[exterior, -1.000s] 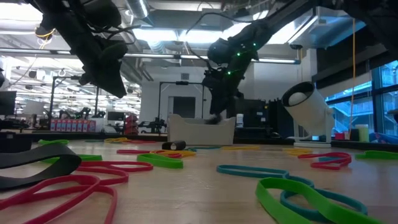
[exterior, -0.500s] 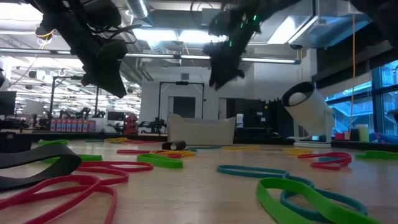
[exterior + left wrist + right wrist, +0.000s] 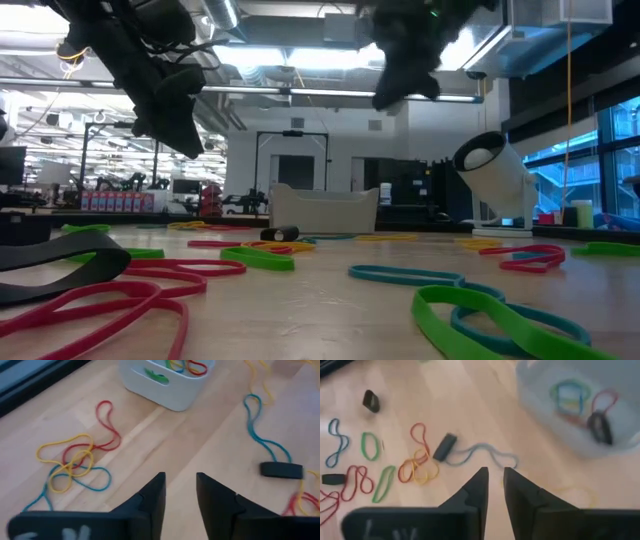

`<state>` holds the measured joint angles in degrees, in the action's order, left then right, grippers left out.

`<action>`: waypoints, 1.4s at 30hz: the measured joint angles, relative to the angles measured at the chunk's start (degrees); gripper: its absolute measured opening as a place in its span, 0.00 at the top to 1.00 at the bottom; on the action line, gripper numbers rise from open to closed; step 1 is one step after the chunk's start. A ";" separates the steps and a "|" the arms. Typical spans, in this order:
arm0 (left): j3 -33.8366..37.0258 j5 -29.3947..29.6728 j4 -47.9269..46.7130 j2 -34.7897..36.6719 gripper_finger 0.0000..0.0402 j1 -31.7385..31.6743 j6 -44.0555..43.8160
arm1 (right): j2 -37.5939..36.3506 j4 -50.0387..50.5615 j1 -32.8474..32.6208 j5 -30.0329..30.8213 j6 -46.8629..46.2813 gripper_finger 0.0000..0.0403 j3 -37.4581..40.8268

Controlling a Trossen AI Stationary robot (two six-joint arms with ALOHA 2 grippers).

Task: Pick and place rubber bands into bin
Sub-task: Put the yellow rubber band into the gray bin

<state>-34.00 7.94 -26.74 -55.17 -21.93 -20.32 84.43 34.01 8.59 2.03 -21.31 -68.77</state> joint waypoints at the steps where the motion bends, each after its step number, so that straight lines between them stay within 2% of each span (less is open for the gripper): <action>1: 0.00 0.86 0.11 -0.18 0.70 -0.17 0.00 | -1.28 -2.96 -0.97 0.02 -1.60 0.86 3.50; 7: -0.02 4.13 3.72 -2.69 0.57 -4.02 0.18 | -4.54 -15.08 -4.67 -0.32 -8.70 0.87 19.60; 13: -2.45 5.04 5.50 -8.29 0.53 -10.85 2.93 | -4.62 -15.84 -5.06 -0.16 -10.46 0.87 26.48; 15: -3.70 6.14 5.25 -11.35 0.53 -13.65 2.12 | -4.62 -16.17 -4.99 -0.14 -9.00 0.87 27.50; 20: -7.02 3.22 5.16 -20.51 0.54 -19.78 0.97 | -4.62 -16.82 -4.95 -0.05 -2.34 0.87 27.95; 24: -9.38 3.34 5.14 -27.52 0.55 -23.20 -1.57 | -4.62 -17.69 -4.72 -0.04 1.58 0.87 27.95; 32: -11.96 3.13 6.45 -37.40 0.58 -27.62 -3.83 | -4.62 -17.57 -3.42 -0.08 2.74 0.87 27.95; 36: -12.08 4.96 6.69 -40.66 0.60 -28.78 -4.69 | -4.62 -17.53 -3.44 -0.14 3.73 0.87 27.95; 39: -12.53 5.23 6.91 -42.19 0.65 -28.81 -4.21 | -4.62 -17.50 -3.44 -0.14 3.58 0.87 27.95; 42: -12.59 5.77 7.38 -42.46 0.75 -28.09 -3.74 | -4.62 -17.42 -3.44 -0.14 3.64 0.87 27.95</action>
<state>-46.59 13.71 -19.36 -97.62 -50.02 -24.06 79.81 16.59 5.15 1.89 -17.67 -40.82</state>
